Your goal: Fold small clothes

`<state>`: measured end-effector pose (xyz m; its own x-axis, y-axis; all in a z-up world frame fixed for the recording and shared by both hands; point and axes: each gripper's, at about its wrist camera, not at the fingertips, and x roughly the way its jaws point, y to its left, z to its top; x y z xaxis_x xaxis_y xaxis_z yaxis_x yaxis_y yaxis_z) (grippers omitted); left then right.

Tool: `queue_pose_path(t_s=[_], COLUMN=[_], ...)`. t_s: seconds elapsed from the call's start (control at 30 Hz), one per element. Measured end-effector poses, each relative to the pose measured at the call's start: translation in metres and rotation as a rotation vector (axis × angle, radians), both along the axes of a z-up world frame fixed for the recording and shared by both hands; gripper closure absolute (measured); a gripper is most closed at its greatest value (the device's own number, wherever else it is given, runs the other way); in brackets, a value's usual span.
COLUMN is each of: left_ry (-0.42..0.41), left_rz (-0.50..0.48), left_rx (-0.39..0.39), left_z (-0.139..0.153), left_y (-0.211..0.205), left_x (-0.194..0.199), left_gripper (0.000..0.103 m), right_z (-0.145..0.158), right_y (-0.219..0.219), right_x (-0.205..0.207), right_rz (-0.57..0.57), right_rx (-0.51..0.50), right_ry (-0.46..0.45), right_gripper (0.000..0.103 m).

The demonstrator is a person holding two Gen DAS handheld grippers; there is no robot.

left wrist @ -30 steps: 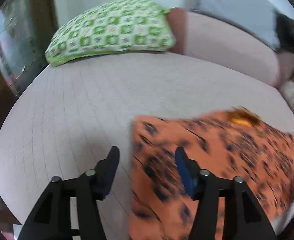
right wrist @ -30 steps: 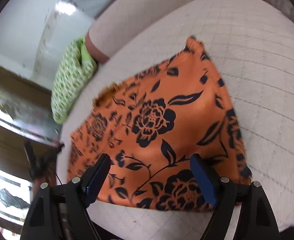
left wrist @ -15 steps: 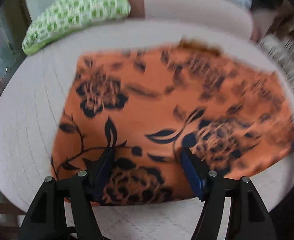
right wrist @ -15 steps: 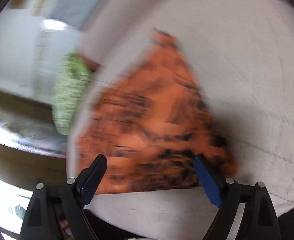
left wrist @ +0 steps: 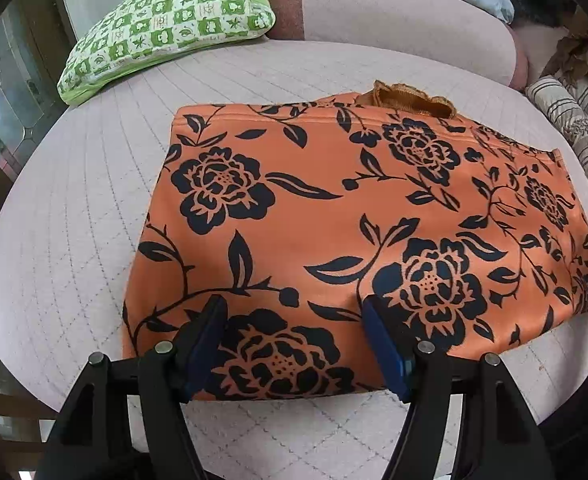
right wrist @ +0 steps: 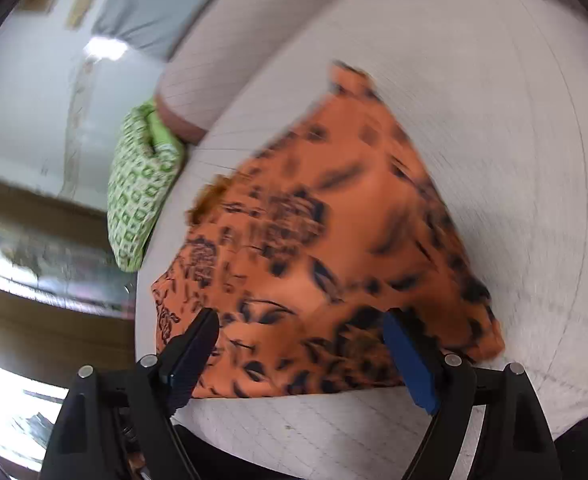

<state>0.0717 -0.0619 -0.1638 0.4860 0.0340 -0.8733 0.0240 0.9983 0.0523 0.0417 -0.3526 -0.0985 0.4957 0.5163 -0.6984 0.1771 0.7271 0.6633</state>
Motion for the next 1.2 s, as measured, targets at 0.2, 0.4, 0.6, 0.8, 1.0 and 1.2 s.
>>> queue_pose_path(t_s=[0.2, 0.4, 0.6, 0.8, 1.0, 1.2], left_ry=[0.005, 0.009, 0.007, -0.042, -0.084, -0.067], left_rz=[-0.007, -0.005, 0.003, -0.001, -0.073, -0.077], left_rx=[0.007, 0.008, 0.001, -0.056, -0.055, -0.041], left_z=[-0.005, -0.007, -0.007, 0.009, 0.013, 0.004], left_y=[-0.004, -0.005, -0.006, -0.014, -0.046, -0.062], left_x=[0.009, 0.013, 0.012, 0.01, 0.016, 0.025], left_gripper=[0.033, 0.033, 0.032, 0.032, 0.032, 0.032], right_z=[-0.002, -0.041, -0.008, -0.034, -0.055, -0.068], right_y=[0.006, -0.021, -0.012, -0.026, -0.055, -0.062], right_x=[0.065, 0.093, 0.024, -0.071, -0.081, -0.068], right_rz=[0.04, -0.055, -0.014, -0.135, -0.314, -0.429], right_rx=[0.005, 0.037, 0.001, 0.093, 0.184, 0.311], right_ry=[-0.025, 0.079, 0.001, 0.062, 0.083, 0.087], right_gripper=[0.017, 0.017, 0.017, 0.016, 0.015, 0.011])
